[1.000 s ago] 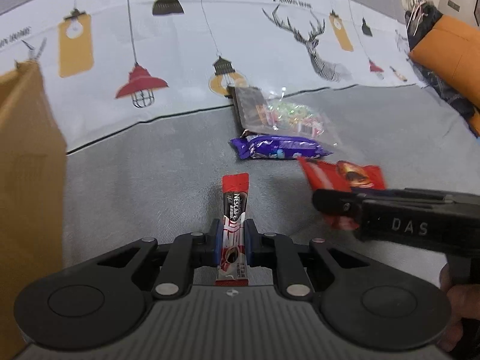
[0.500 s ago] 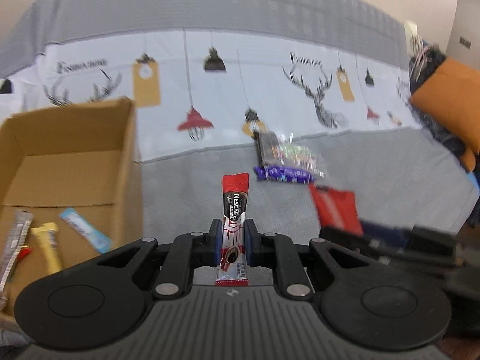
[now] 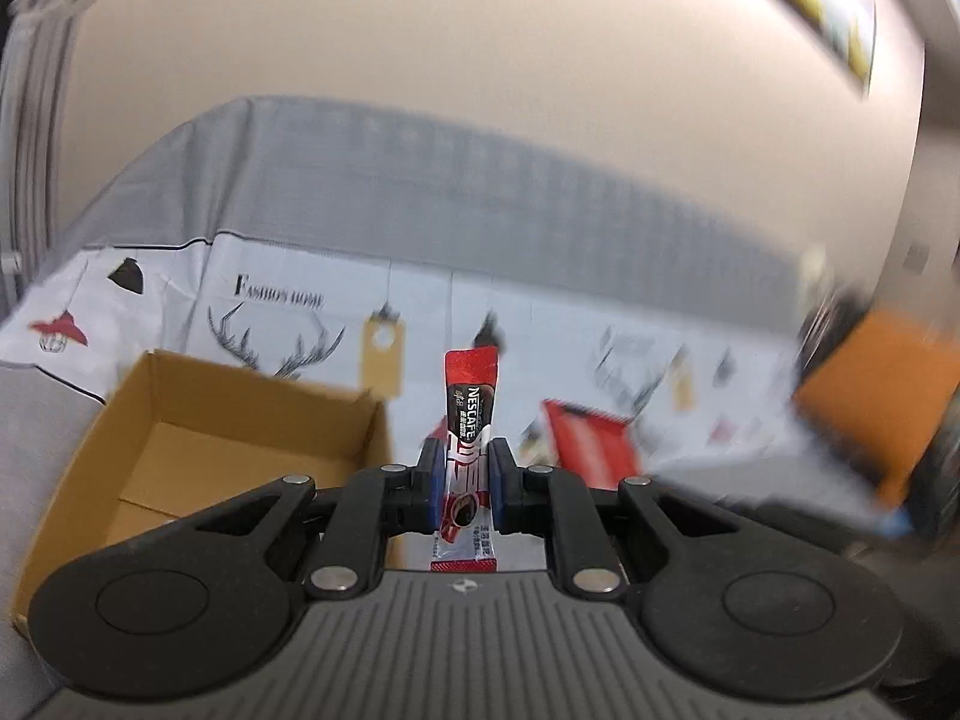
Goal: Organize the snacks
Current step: 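Carry the red coffee stick and red packet over the box, open both tools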
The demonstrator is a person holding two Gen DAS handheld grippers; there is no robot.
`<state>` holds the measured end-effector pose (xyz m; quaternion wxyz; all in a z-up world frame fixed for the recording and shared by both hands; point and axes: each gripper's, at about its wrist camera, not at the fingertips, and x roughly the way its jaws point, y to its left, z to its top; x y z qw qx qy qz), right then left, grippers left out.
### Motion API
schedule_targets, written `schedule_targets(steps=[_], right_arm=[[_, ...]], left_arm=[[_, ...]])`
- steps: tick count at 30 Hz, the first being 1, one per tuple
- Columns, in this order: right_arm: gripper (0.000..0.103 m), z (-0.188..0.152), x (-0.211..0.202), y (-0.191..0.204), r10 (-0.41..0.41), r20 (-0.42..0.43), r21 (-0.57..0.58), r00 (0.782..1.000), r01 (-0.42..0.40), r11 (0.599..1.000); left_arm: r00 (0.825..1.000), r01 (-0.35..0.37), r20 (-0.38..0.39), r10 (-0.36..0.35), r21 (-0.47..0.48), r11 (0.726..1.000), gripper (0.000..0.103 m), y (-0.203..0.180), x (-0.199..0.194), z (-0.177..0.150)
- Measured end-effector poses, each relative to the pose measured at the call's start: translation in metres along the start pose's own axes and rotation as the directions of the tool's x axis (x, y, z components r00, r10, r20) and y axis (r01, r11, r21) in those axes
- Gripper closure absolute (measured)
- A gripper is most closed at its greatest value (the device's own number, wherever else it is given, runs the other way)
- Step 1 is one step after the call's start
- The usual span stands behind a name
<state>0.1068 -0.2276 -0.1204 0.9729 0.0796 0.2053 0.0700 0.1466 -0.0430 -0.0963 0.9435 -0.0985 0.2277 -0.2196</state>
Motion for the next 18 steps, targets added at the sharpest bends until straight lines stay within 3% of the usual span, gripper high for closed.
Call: schedule_targets(steps=[4, 8, 12, 18], right_arm=[[0.059, 0.015, -0.002, 0.031, 0.037, 0.033, -0.036, 0.999, -0.035, 0.999], [0.059, 0.02, 0.013, 0.052, 0.084, 0.022, -0.05, 0.996, -0.082, 0.995], [0.058, 0.016, 0.042, 0.064, 0.105, -0.019, -0.06, 0.994, -0.106, 0.993], [0.058, -0.013, 0.089, 0.072, 0.104, -0.123, -0.033, 0.987, -0.108, 0.994]], left_arm=[[0.994, -0.007, 0.11, 0.007, -0.006, 1.0, 0.086, 0.018, -0.033, 0.02], [0.989, -0.063, 0.134, 0.066, -0.025, 0.998, 0.087, 0.043, -0.035, 0.022], [0.989, -0.13, 0.069, 0.134, -0.06, 0.99, 0.086, 0.074, -0.009, 0.008], [0.984, -0.174, -0.047, 0.17, -0.09, 0.981, 0.087, 0.111, 0.027, -0.018]])
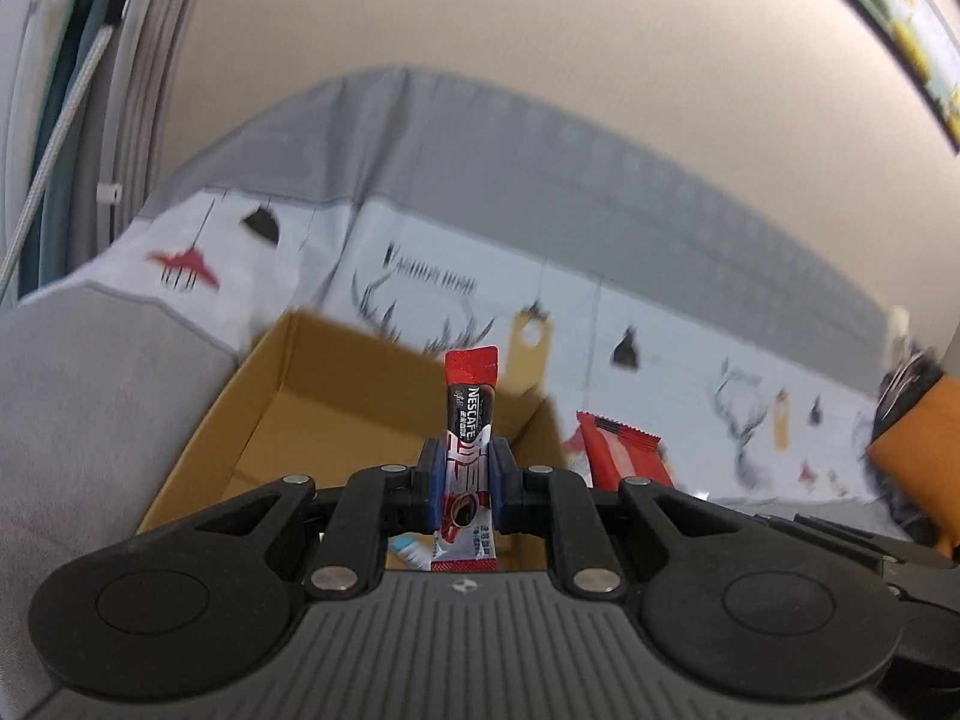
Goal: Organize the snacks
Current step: 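Carry the red coffee stick and red packet over the box, open both tools, then grasp the purple chocolate bar with the left tool while the right tool grasps a red coffee packet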
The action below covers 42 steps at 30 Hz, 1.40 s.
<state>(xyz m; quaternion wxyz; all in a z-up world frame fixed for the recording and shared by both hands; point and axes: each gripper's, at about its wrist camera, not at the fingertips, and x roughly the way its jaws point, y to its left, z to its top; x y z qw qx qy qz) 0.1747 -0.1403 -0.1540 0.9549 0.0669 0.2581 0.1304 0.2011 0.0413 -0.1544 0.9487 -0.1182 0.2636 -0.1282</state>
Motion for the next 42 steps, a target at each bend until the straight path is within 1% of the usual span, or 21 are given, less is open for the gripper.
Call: schedule_targets(steps=[4, 7, 10, 15, 18, 22, 26, 27, 28, 29, 30, 31, 32, 33, 37, 40, 42], right_arm=[[0.058, -0.019, 0.034, 0.0, -0.001, -0.069, 0.012, 0.998, 0.001, 1.0], [0.058, -0.032, 0.059, -0.001, -0.008, -0.117, 0.012, 0.993, 0.01, 1.0], [0.058, -0.05, 0.08, 0.001, -0.018, -0.176, -0.014, 0.984, 0.016, 1.0], [0.058, -0.073, 0.107, -0.003, -0.019, -0.264, 0.003, 0.964, 0.021, 1.0], [0.058, -0.081, 0.116, -0.001, -0.023, -0.289, -0.011, 0.957, 0.021, 1.0], [0.058, -0.086, 0.124, 0.001, -0.015, -0.314, -0.011, 0.949, 0.013, 1.0], [0.058, -0.086, 0.127, 0.004, -0.014, -0.317, -0.029, 0.948, 0.005, 1.0], [0.057, -0.086, 0.126, 0.005, -0.005, -0.319, -0.032, 0.948, -0.005, 0.999], [0.056, -0.086, 0.127, 0.006, 0.006, -0.325, -0.033, 0.946, -0.017, 0.999], [0.054, -0.085, 0.127, 0.005, 0.025, -0.328, -0.028, 0.944, -0.036, 0.999], [0.052, -0.083, 0.123, 0.005, 0.04, -0.314, -0.021, 0.949, -0.049, 0.999], [0.044, -0.081, 0.119, 0.004, 0.046, -0.301, -0.015, 0.953, -0.053, 0.998], [0.036, -0.079, 0.115, 0.003, 0.055, -0.289, -0.009, 0.956, -0.06, 0.998], [0.034, -0.076, 0.109, 0.0, 0.067, -0.273, 0.0, 0.96, -0.07, 0.998], [0.033, -0.065, 0.087, -0.017, 0.062, -0.208, 0.026, 0.976, -0.058, 0.998], [0.033, -0.06, 0.063, -0.045, 0.03, -0.163, 0.063, 0.986, -0.02, 0.998], [0.033, -0.059, 0.046, -0.065, 0.008, -0.141, 0.087, 0.99, 0.005, 0.996]], left_arm=[[0.997, -0.034, -0.071, 0.034, 0.003, 0.999, 0.087, 0.024, 0.032, -0.014], [0.99, -0.044, -0.133, 0.04, -0.025, 0.999, 0.087, 0.044, 0.053, -0.026], [0.979, -0.07, -0.194, 0.064, -0.021, 0.997, 0.086, 0.057, 0.073, -0.036], [0.959, -0.085, -0.27, 0.081, -0.001, 0.996, 0.086, 0.07, 0.094, -0.048], [0.953, -0.079, -0.293, 0.075, 0.0, 0.997, 0.086, 0.073, 0.098, -0.051], [0.948, -0.084, -0.307, 0.085, 0.016, 0.996, 0.086, 0.072, 0.101, -0.054], [0.943, -0.105, -0.317, 0.102, 0.007, 0.994, 0.085, 0.074, 0.101, -0.053], [0.942, -0.118, -0.317, 0.113, 0.005, 0.993, 0.081, 0.074, 0.101, -0.053], [0.941, -0.121, -0.317, 0.117, 0.007, 0.993, 0.073, 0.073, 0.101, -0.051], [0.94, -0.131, -0.318, 0.127, 0.007, 0.991, 0.041, 0.071, 0.1, -0.05], [0.939, -0.146, -0.312, 0.143, 0.014, 0.989, 0.017, 0.068, 0.099, -0.048], [0.943, -0.153, -0.294, 0.155, 0.03, 0.988, 0.013, 0.064, 0.095, -0.045], [0.948, -0.156, -0.273, 0.163, 0.051, 0.987, 0.013, 0.058, 0.092, -0.043], [0.951, -0.154, -0.262, 0.165, 0.063, 0.986, 0.013, 0.053, 0.089, -0.04], [0.961, -0.124, -0.234, 0.144, 0.097, 0.988, 0.013, 0.022, 0.083, -0.036], [0.97, -0.078, -0.221, 0.103, 0.121, 0.99, 0.013, -0.009, 0.08, -0.037], [0.977, -0.047, -0.198, 0.076, 0.146, 0.988, 0.013, -0.032, 0.076, -0.039]])
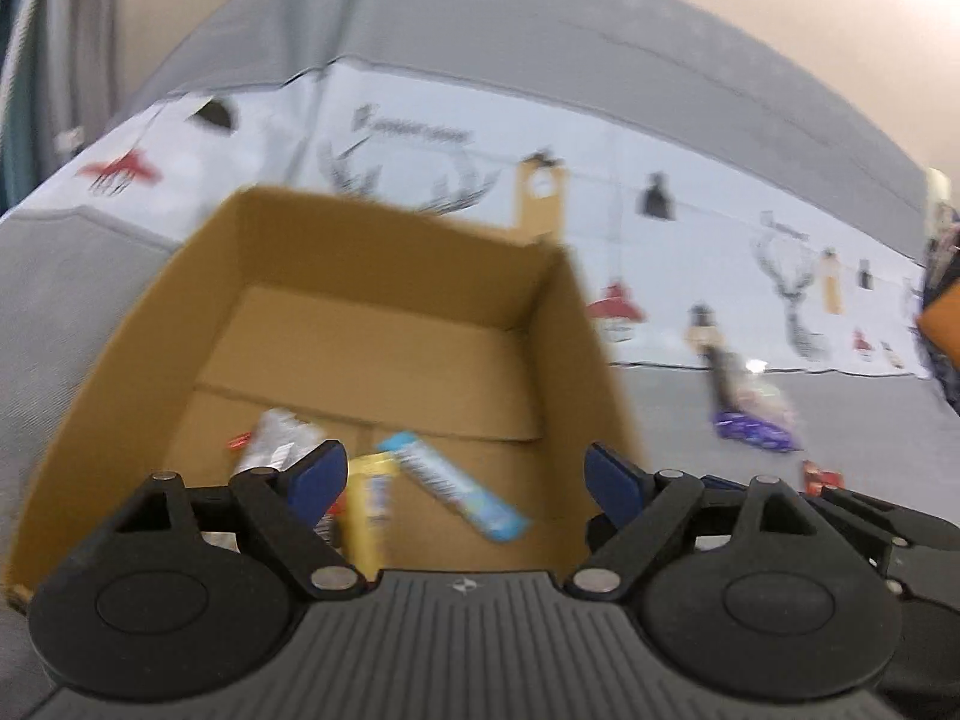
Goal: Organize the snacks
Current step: 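Grasp the purple chocolate bar with the left tool while the right tool grasps a red coffee packet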
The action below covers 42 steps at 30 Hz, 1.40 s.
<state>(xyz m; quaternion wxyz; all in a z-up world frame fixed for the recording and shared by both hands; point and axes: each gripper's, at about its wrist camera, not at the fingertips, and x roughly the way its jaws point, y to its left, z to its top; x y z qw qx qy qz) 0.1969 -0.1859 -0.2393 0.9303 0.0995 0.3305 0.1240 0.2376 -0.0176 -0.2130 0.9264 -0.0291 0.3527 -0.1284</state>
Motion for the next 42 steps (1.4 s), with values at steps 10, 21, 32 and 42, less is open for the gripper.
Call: schedule_targets(steps=[10, 21, 32, 42], right_arm=[[0.033, -0.031, -0.073, -0.136, -0.17, 0.094, 0.15, 0.981, 0.155, 0.976], [0.028, -0.068, -0.058, -0.301, -0.358, 0.012, 0.311, 0.934, 0.337, 0.889], [0.016, -0.09, -0.007, -0.318, -0.358, -0.105, 0.31, 0.928, 0.372, 0.875], [0.088, -0.086, -0.014, -0.31, -0.349, -0.131, 0.288, 0.928, 0.372, 0.882]], left_arm=[[0.99, 0.092, 0.09, -0.109, 0.175, 0.98, 0.012, -0.132, 0.035, -0.011], [0.975, 0.212, -0.04, -0.218, 0.459, 0.863, 0.012, -0.274, 0.199, -0.033], [0.964, 0.267, -0.131, -0.233, 0.481, 0.835, 0.067, -0.283, 0.284, -0.032], [0.972, 0.216, -0.194, -0.136, 0.491, 0.844, 0.074, -0.251, 0.202, -0.073]])
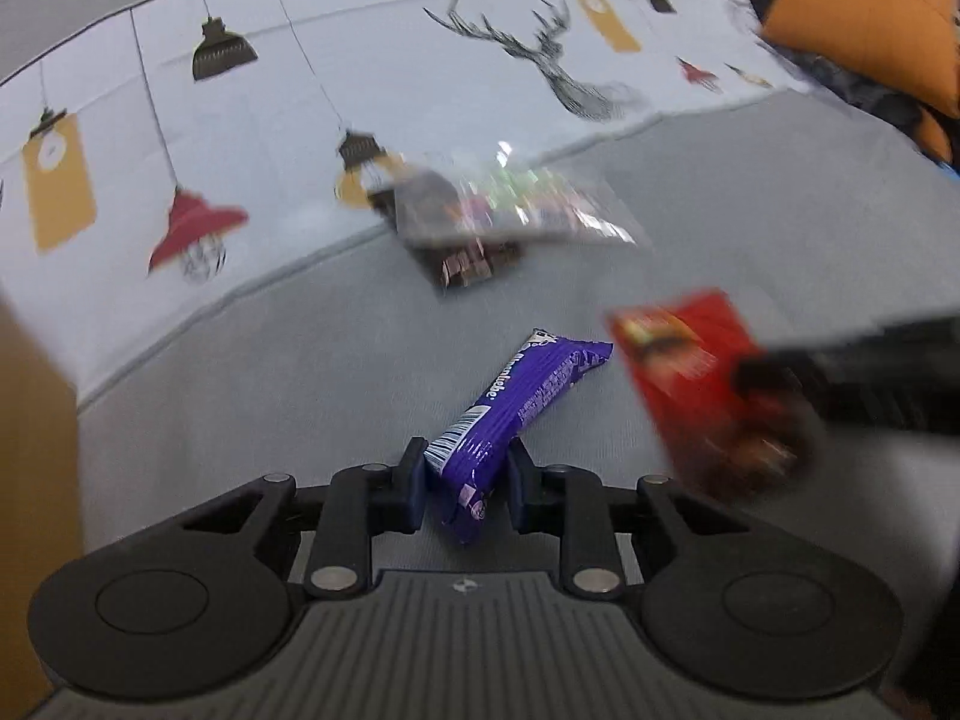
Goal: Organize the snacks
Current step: 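Grasp the purple chocolate bar with the left tool while the right tool grasps a red coffee packet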
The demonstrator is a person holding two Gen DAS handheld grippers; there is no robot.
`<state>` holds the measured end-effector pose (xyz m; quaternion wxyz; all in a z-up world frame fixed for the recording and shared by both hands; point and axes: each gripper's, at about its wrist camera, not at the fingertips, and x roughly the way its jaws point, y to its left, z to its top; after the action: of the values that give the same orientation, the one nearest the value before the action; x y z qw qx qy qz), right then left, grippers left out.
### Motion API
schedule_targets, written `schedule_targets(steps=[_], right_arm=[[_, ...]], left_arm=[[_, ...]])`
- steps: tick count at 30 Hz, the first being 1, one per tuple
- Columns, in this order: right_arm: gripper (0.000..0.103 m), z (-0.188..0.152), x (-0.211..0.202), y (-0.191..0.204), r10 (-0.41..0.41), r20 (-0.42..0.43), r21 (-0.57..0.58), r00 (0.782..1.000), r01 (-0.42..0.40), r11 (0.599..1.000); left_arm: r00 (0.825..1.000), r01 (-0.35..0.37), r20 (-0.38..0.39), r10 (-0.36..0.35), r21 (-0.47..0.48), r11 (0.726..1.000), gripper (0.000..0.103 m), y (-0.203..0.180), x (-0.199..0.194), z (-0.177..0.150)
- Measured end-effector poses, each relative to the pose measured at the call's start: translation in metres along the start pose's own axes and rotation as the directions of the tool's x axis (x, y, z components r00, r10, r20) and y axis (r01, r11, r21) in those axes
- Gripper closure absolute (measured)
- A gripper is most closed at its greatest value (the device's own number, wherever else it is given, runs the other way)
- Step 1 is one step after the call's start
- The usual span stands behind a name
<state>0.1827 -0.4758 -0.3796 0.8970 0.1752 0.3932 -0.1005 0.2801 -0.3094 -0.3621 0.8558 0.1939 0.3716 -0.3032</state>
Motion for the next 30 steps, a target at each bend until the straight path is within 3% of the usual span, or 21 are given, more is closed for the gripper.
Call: schedule_targets(steps=[1, 2, 4, 6, 7, 8, 9, 11, 13, 15, 17, 22, 25, 28, 30], right_arm=[[0.09, -0.002, -0.002, 0.001, 0.028, -0.014, 0.014, 1.0, -0.028, 1.0], [0.099, -0.005, -0.003, 0.003, 0.042, -0.02, 0.015, 0.999, -0.042, 0.999], [0.097, -0.01, -0.008, 0.01, 0.036, -0.025, -0.008, 0.999, -0.036, 0.999], [0.089, -0.014, -0.012, 0.014, 0.053, -0.028, -0.009, 0.998, -0.054, 0.999], [0.064, -0.016, -0.014, 0.015, 0.063, -0.029, -0.002, 0.998, -0.063, 0.998], [0.031, -0.018, -0.015, 0.015, 0.073, -0.027, 0.001, 0.997, -0.073, 0.997], [0.013, -0.02, -0.018, 0.016, 0.083, -0.012, -0.004, 0.997, -0.083, 0.997], [0.013, -0.022, -0.018, 0.02, 0.082, -0.003, -0.025, 0.997, -0.082, 0.996], [0.013, -0.023, -0.011, 0.024, 0.062, -0.019, -0.064, 0.998, -0.063, 0.996], [0.01, -0.025, -0.003, 0.027, 0.041, -0.009, -0.087, 0.999, -0.042, 0.995], [0.005, -0.024, 0.004, 0.033, 0.023, 0.002, -0.126, 1.0, -0.022, 0.992], [0.003, -0.021, 0.018, 0.039, -0.003, 0.035, -0.136, 0.999, 0.008, 0.991], [0.004, -0.025, 0.024, 0.052, -0.056, 0.045, -0.25, 0.997, 0.065, 0.966], [0.013, -0.024, 0.019, 0.05, -0.055, 0.045, -0.245, 0.997, 0.065, 0.967], [0.031, -0.023, 0.014, 0.047, -0.06, 0.051, -0.247, 0.997, 0.071, 0.966]], left_arm=[[1.0, -0.009, -0.008, 0.009, 0.011, 1.0, 0.074, -0.001, -0.011, -0.011], [1.0, -0.01, -0.017, 0.01, 0.015, 1.0, 0.074, -0.002, -0.02, -0.02], [1.0, 0.01, -0.027, -0.009, 0.034, 0.999, 0.072, -0.002, -0.033, -0.035], [1.0, -0.002, -0.016, 0.003, 0.068, 0.998, 0.065, -0.004, -0.039, -0.042], [1.0, 0.001, -0.008, -0.001, 0.088, 0.996, 0.061, -0.005, -0.039, -0.042], [1.0, 0.005, 0.007, -0.006, 0.099, 0.995, 0.056, -0.006, -0.039, -0.04], [1.0, 0.013, 0.026, -0.016, 0.104, 0.994, 0.052, -0.007, -0.038, -0.037], [0.998, 0.041, 0.045, -0.047, 0.118, 0.992, 0.047, -0.009, -0.033, -0.029], [0.994, 0.096, 0.039, -0.101, 0.121, 0.988, 0.051, -0.01, -0.024, -0.025], [0.993, 0.115, 0.024, -0.119, 0.137, 0.984, 0.073, -0.015, -0.014, -0.026], [0.992, 0.119, 0.031, -0.124, 0.127, 0.985, 0.079, -0.015, -0.013, -0.029], [1.0, 0.018, 0.002, -0.018, -0.029, 0.999, 0.081, -0.002, -0.012, -0.028], [0.998, -0.063, -0.029, 0.06, -0.117, 0.991, 0.082, 0.013, -0.011, -0.025], [0.999, -0.035, -0.037, 0.029, -0.176, 0.984, 0.082, 0.024, -0.012, -0.026], [1.0, 0.02, -0.018, -0.024, -0.194, 0.981, 0.082, 0.025, -0.016, -0.026]])
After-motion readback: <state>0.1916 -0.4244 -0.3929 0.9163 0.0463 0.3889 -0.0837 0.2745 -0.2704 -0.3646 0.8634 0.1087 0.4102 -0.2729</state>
